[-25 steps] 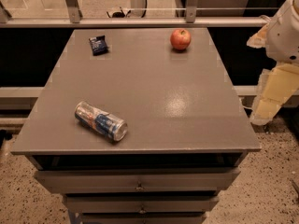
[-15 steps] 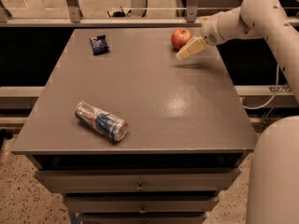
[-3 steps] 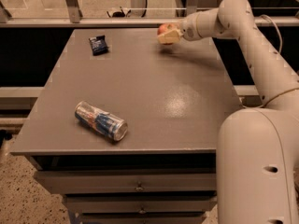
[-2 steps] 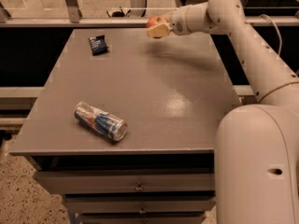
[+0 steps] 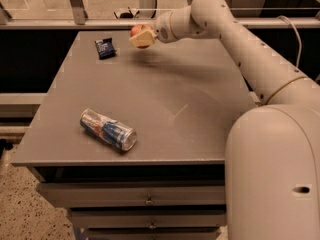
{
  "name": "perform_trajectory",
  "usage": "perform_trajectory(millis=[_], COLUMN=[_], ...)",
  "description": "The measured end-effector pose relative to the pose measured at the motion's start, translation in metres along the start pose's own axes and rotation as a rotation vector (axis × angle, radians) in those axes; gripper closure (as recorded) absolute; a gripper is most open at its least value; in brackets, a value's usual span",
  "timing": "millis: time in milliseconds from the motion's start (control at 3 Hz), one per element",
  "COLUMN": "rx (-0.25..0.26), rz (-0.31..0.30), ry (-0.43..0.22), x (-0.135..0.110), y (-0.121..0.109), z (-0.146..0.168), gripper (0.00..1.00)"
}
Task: Move apple near rxbar blueberry
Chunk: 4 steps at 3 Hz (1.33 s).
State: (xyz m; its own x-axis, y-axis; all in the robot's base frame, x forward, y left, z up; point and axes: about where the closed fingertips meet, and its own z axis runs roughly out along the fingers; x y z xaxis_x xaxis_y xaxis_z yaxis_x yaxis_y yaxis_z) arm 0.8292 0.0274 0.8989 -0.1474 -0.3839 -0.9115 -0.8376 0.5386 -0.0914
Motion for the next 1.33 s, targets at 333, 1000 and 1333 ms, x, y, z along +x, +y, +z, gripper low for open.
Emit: perform_trajectory(millis=[333,1000,1333], rx=[0.003,-0.026,-0.052], rz=[0.017,0.033,0.055], ry=[0.015,0.008,0.004], x=[0.007,0.007,0.010], y=[0.001,0.004,0.010], z=[0.013,0.039,0.049], gripper=[1.00,0.53,0.30])
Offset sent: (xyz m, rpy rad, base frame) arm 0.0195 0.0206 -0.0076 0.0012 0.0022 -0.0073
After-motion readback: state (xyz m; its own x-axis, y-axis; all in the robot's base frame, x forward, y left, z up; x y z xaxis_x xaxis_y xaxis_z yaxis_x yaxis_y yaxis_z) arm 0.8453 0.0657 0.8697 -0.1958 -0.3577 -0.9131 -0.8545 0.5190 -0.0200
